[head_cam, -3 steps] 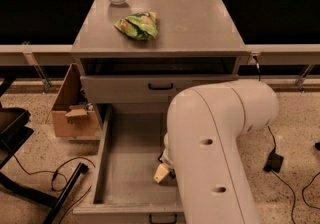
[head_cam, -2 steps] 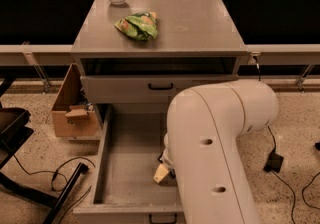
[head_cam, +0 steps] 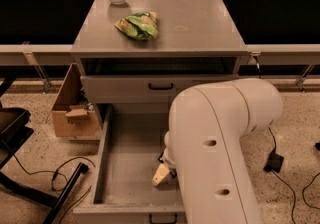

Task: Pick rxbar blueberry from middle drawer and place on counter

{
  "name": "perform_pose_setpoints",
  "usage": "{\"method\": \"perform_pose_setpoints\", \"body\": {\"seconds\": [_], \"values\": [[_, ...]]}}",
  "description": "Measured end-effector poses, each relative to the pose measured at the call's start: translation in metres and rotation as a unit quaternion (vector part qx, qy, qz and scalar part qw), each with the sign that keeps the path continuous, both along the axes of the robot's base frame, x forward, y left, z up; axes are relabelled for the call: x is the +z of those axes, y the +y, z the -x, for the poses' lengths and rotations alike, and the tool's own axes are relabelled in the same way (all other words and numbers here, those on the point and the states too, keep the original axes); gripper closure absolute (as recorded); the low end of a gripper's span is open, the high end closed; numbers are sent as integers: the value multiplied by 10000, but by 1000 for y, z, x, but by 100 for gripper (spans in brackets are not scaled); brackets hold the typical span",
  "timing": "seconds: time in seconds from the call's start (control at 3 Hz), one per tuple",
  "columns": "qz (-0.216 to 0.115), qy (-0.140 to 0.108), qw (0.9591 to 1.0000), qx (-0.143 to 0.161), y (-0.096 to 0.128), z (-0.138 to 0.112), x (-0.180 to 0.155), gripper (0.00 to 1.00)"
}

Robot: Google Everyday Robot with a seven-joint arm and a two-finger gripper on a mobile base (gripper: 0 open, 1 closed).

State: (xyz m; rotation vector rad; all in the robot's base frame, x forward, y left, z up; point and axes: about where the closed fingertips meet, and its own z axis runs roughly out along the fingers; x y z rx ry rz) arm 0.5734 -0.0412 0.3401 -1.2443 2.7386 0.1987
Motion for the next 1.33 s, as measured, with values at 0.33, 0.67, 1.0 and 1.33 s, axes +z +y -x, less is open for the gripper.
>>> {"method": "perform_pose_setpoints", "body": {"seconds": [0.33,0.67,1.0,1.33], "values": [[0,0,10000,0,0,0,0,2],[0,0,10000,0,0,0,0,25],[0,0,10000,0,0,0,0,48],[0,1,10000,0,0,0,0,71]]}}
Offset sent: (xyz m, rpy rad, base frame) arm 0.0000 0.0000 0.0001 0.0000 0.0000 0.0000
